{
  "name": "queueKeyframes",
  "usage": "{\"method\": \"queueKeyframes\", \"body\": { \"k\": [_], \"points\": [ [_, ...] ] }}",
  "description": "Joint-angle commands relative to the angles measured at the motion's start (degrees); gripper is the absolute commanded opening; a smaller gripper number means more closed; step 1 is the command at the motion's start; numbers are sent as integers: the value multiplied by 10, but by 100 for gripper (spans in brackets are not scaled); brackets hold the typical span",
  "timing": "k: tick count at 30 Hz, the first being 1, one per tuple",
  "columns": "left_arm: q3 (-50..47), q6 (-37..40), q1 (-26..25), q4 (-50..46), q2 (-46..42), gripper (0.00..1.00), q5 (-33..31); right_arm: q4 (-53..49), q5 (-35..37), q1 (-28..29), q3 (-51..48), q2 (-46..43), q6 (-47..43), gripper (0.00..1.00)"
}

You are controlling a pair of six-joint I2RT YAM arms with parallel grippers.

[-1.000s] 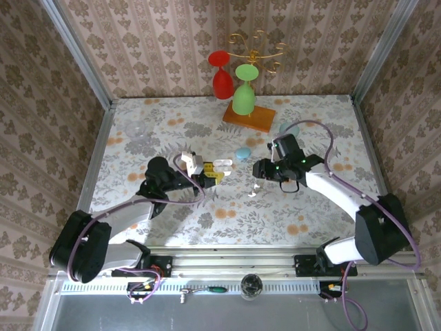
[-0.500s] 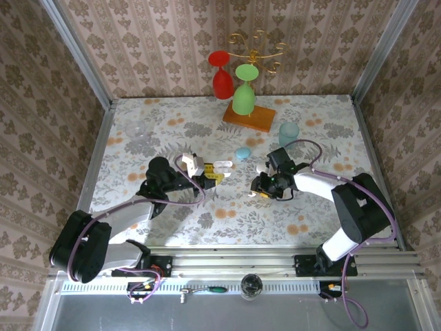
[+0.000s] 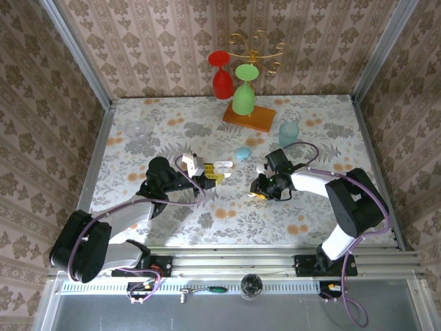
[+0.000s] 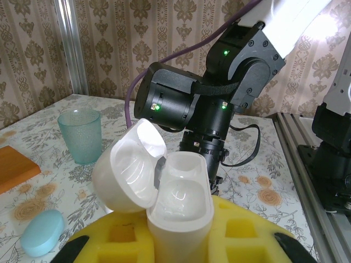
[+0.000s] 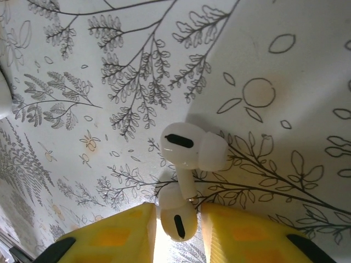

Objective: Insert the wireless bluetooth earbuds into the charging case

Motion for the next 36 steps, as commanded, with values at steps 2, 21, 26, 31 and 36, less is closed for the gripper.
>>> {"method": "queueKeyframes", "body": {
  "k": [2, 21, 26, 31, 36],
  "points": [
    [-2, 15, 2, -5, -2, 0, 16, -1, 2, 6, 4, 28, -1, 25],
    [21, 17, 2, -100, -16, 0, 42, -78, 65, 29, 35, -205, -388, 22],
    [23, 3, 3, -97, -10, 0, 60, -90, 63, 49, 62, -279, -513, 21],
    [28, -18, 3, -87, 3, 0, 78, -117, 48, 66, 102, -315, -595, 18],
    [41, -37, 3, -87, 13, 0, 105, -129, 28, 93, 130, -325, -655, 19]
  ]
}}
